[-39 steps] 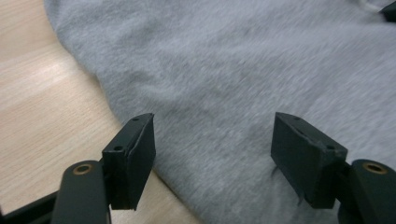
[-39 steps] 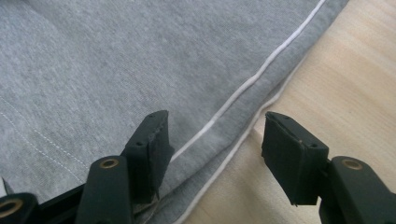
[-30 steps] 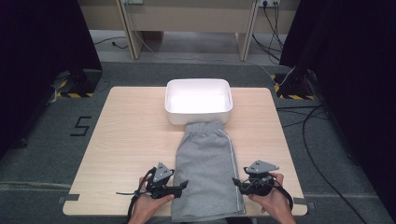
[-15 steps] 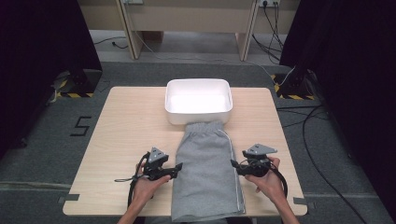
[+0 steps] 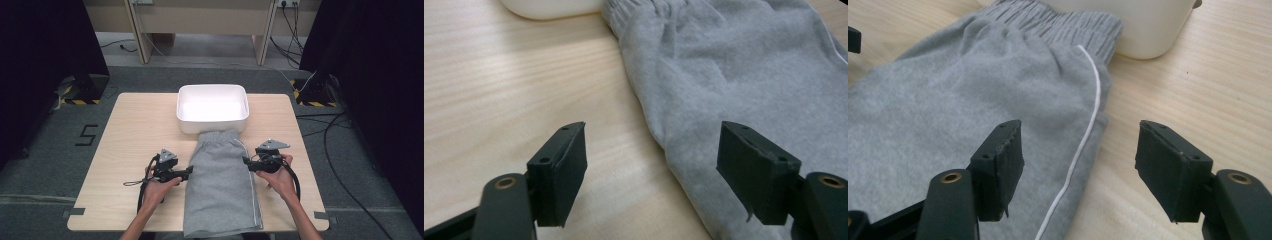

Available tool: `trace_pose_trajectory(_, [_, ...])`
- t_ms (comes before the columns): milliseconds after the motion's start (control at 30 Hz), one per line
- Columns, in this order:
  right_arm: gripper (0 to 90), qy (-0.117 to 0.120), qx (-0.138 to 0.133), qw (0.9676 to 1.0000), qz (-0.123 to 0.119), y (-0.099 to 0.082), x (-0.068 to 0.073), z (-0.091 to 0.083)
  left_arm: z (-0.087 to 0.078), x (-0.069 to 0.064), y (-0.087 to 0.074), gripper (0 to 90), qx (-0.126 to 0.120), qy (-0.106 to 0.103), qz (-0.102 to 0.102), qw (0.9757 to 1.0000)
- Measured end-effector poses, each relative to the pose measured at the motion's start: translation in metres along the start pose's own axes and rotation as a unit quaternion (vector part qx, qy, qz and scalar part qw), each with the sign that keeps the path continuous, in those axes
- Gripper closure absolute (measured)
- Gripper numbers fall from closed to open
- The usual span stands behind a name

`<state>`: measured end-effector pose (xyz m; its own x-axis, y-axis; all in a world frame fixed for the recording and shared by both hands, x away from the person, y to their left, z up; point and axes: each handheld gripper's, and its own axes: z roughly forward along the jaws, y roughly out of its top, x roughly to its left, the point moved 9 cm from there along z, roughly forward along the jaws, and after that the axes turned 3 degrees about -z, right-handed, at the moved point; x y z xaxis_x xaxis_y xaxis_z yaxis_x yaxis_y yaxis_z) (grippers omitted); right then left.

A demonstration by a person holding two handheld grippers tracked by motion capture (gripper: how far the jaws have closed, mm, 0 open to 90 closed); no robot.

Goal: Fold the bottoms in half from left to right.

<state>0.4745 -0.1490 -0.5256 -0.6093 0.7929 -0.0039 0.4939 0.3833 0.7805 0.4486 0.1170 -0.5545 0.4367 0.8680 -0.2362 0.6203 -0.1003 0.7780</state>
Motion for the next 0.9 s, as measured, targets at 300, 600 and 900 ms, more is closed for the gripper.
trace_pose_trajectory(300, [35.5, -0.004, 0.001, 0.9999, 0.012, 0.007, -0.010, 0.009, 0.006, 0.007, 0.017, 26.5, -0.002, 0.006, -0.005, 1.0000])
trace_pose_trajectory(600, [35.7, -0.007, 0.003, 0.9996, 0.026, 0.012, -0.019, 0.017, 0.022, 0.005, 0.033, 27.9, 0.000, -0.007, -0.021, 0.9998])
trace_pose_trajectory(900, [36.1, -0.005, 0.004, 0.9997, 0.024, 0.022, -0.019, 0.028, 0.034, 0.002, 0.050, 28.3, -0.002, -0.016, -0.036, 0.9992])
